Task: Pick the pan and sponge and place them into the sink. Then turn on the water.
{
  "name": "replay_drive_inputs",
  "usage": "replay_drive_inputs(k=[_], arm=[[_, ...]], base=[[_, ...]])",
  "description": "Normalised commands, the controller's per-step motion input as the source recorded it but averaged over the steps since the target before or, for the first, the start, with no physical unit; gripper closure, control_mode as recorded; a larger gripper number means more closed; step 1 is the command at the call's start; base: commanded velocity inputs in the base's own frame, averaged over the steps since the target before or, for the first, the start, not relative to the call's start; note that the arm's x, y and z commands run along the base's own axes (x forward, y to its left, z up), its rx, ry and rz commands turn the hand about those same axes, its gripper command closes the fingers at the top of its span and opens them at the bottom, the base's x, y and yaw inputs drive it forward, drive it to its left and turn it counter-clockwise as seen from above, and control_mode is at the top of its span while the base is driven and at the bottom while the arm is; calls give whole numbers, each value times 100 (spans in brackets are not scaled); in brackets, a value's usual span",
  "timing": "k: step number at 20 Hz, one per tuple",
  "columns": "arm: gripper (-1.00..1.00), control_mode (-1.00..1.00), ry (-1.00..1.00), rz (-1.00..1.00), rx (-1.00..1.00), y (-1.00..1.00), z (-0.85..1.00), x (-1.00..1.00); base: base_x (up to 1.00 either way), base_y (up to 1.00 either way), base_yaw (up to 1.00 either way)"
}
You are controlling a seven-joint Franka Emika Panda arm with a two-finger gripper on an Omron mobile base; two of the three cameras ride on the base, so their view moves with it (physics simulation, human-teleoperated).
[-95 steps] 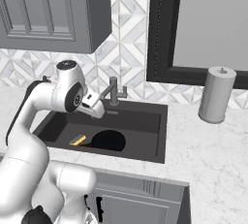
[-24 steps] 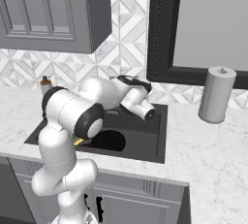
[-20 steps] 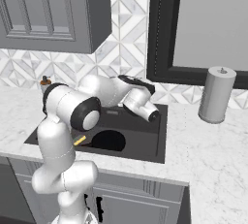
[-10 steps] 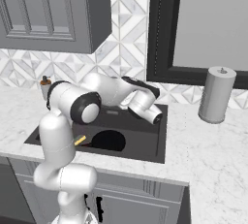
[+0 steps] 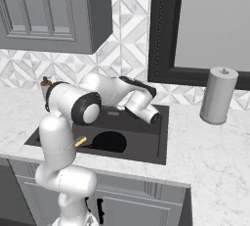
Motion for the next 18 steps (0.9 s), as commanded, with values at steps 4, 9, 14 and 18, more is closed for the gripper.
replay_drive_inputs(k=[4, 9, 14, 18], arm=[[-100, -100, 2, 0, 0, 0, 0, 25], [-100, -100, 1, 0, 0, 10, 0, 26], [-100, -100, 0, -2, 0, 0, 0, 27], [-100, -100, 0, -8, 0, 0, -3, 21]], base=[[0, 0, 0], [0, 0, 0], [0, 0, 0], [0, 0, 0]])
